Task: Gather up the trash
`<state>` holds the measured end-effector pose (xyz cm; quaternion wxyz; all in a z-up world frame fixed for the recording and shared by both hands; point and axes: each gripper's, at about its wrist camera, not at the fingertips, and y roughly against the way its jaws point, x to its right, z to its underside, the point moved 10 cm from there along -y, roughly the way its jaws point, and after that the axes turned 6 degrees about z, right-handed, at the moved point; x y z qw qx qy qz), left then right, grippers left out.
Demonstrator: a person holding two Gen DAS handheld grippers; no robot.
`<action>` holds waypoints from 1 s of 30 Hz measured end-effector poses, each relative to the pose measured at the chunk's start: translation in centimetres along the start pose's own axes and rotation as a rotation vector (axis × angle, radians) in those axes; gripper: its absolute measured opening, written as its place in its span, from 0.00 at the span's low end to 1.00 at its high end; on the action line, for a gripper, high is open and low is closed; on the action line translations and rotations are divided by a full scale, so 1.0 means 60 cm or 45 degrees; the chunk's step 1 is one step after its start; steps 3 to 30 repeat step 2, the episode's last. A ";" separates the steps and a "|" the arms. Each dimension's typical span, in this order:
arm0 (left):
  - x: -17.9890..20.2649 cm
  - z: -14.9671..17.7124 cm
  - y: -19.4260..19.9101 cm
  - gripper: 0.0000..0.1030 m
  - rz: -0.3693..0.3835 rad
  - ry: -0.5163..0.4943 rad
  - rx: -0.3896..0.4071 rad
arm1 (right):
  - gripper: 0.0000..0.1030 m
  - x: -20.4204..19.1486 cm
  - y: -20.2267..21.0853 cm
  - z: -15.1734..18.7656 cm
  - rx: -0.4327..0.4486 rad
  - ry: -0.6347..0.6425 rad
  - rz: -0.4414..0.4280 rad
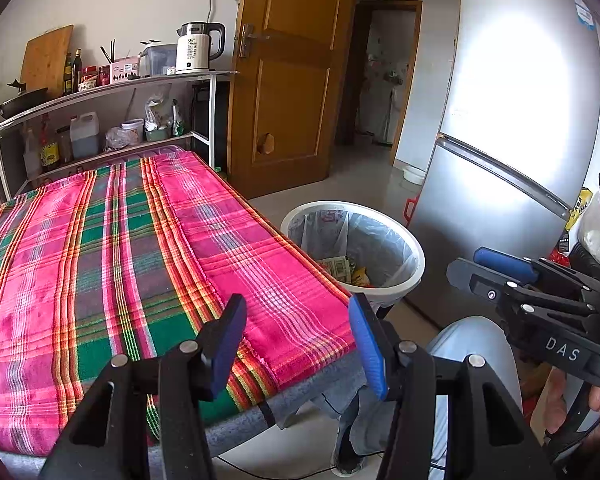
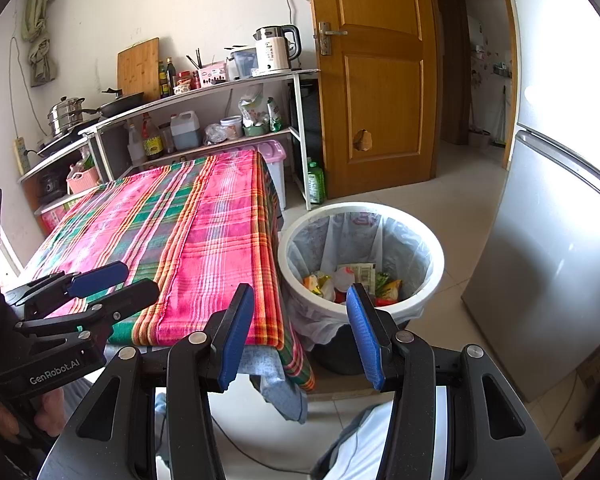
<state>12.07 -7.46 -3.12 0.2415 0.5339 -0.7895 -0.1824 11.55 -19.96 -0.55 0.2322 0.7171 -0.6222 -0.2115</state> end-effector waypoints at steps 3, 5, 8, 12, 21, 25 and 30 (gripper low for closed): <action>0.002 0.000 0.001 0.54 0.011 0.001 0.003 | 0.48 0.001 0.000 0.000 0.001 0.000 0.002; 0.002 0.000 0.001 0.54 0.011 0.001 0.003 | 0.48 0.001 0.000 0.000 0.001 0.000 0.002; 0.002 0.000 0.001 0.54 0.011 0.001 0.003 | 0.48 0.001 0.000 0.000 0.001 0.000 0.002; 0.002 0.000 0.001 0.54 0.011 0.001 0.003 | 0.48 0.001 0.000 0.000 0.001 0.000 0.002; 0.002 0.000 0.001 0.54 0.011 0.001 0.003 | 0.48 0.001 0.000 0.000 0.001 0.000 0.002; 0.002 0.000 0.001 0.54 0.011 0.001 0.003 | 0.48 0.001 0.000 0.000 0.001 0.000 0.002; 0.002 0.000 0.001 0.54 0.011 0.001 0.003 | 0.48 0.001 0.000 0.000 0.001 0.000 0.002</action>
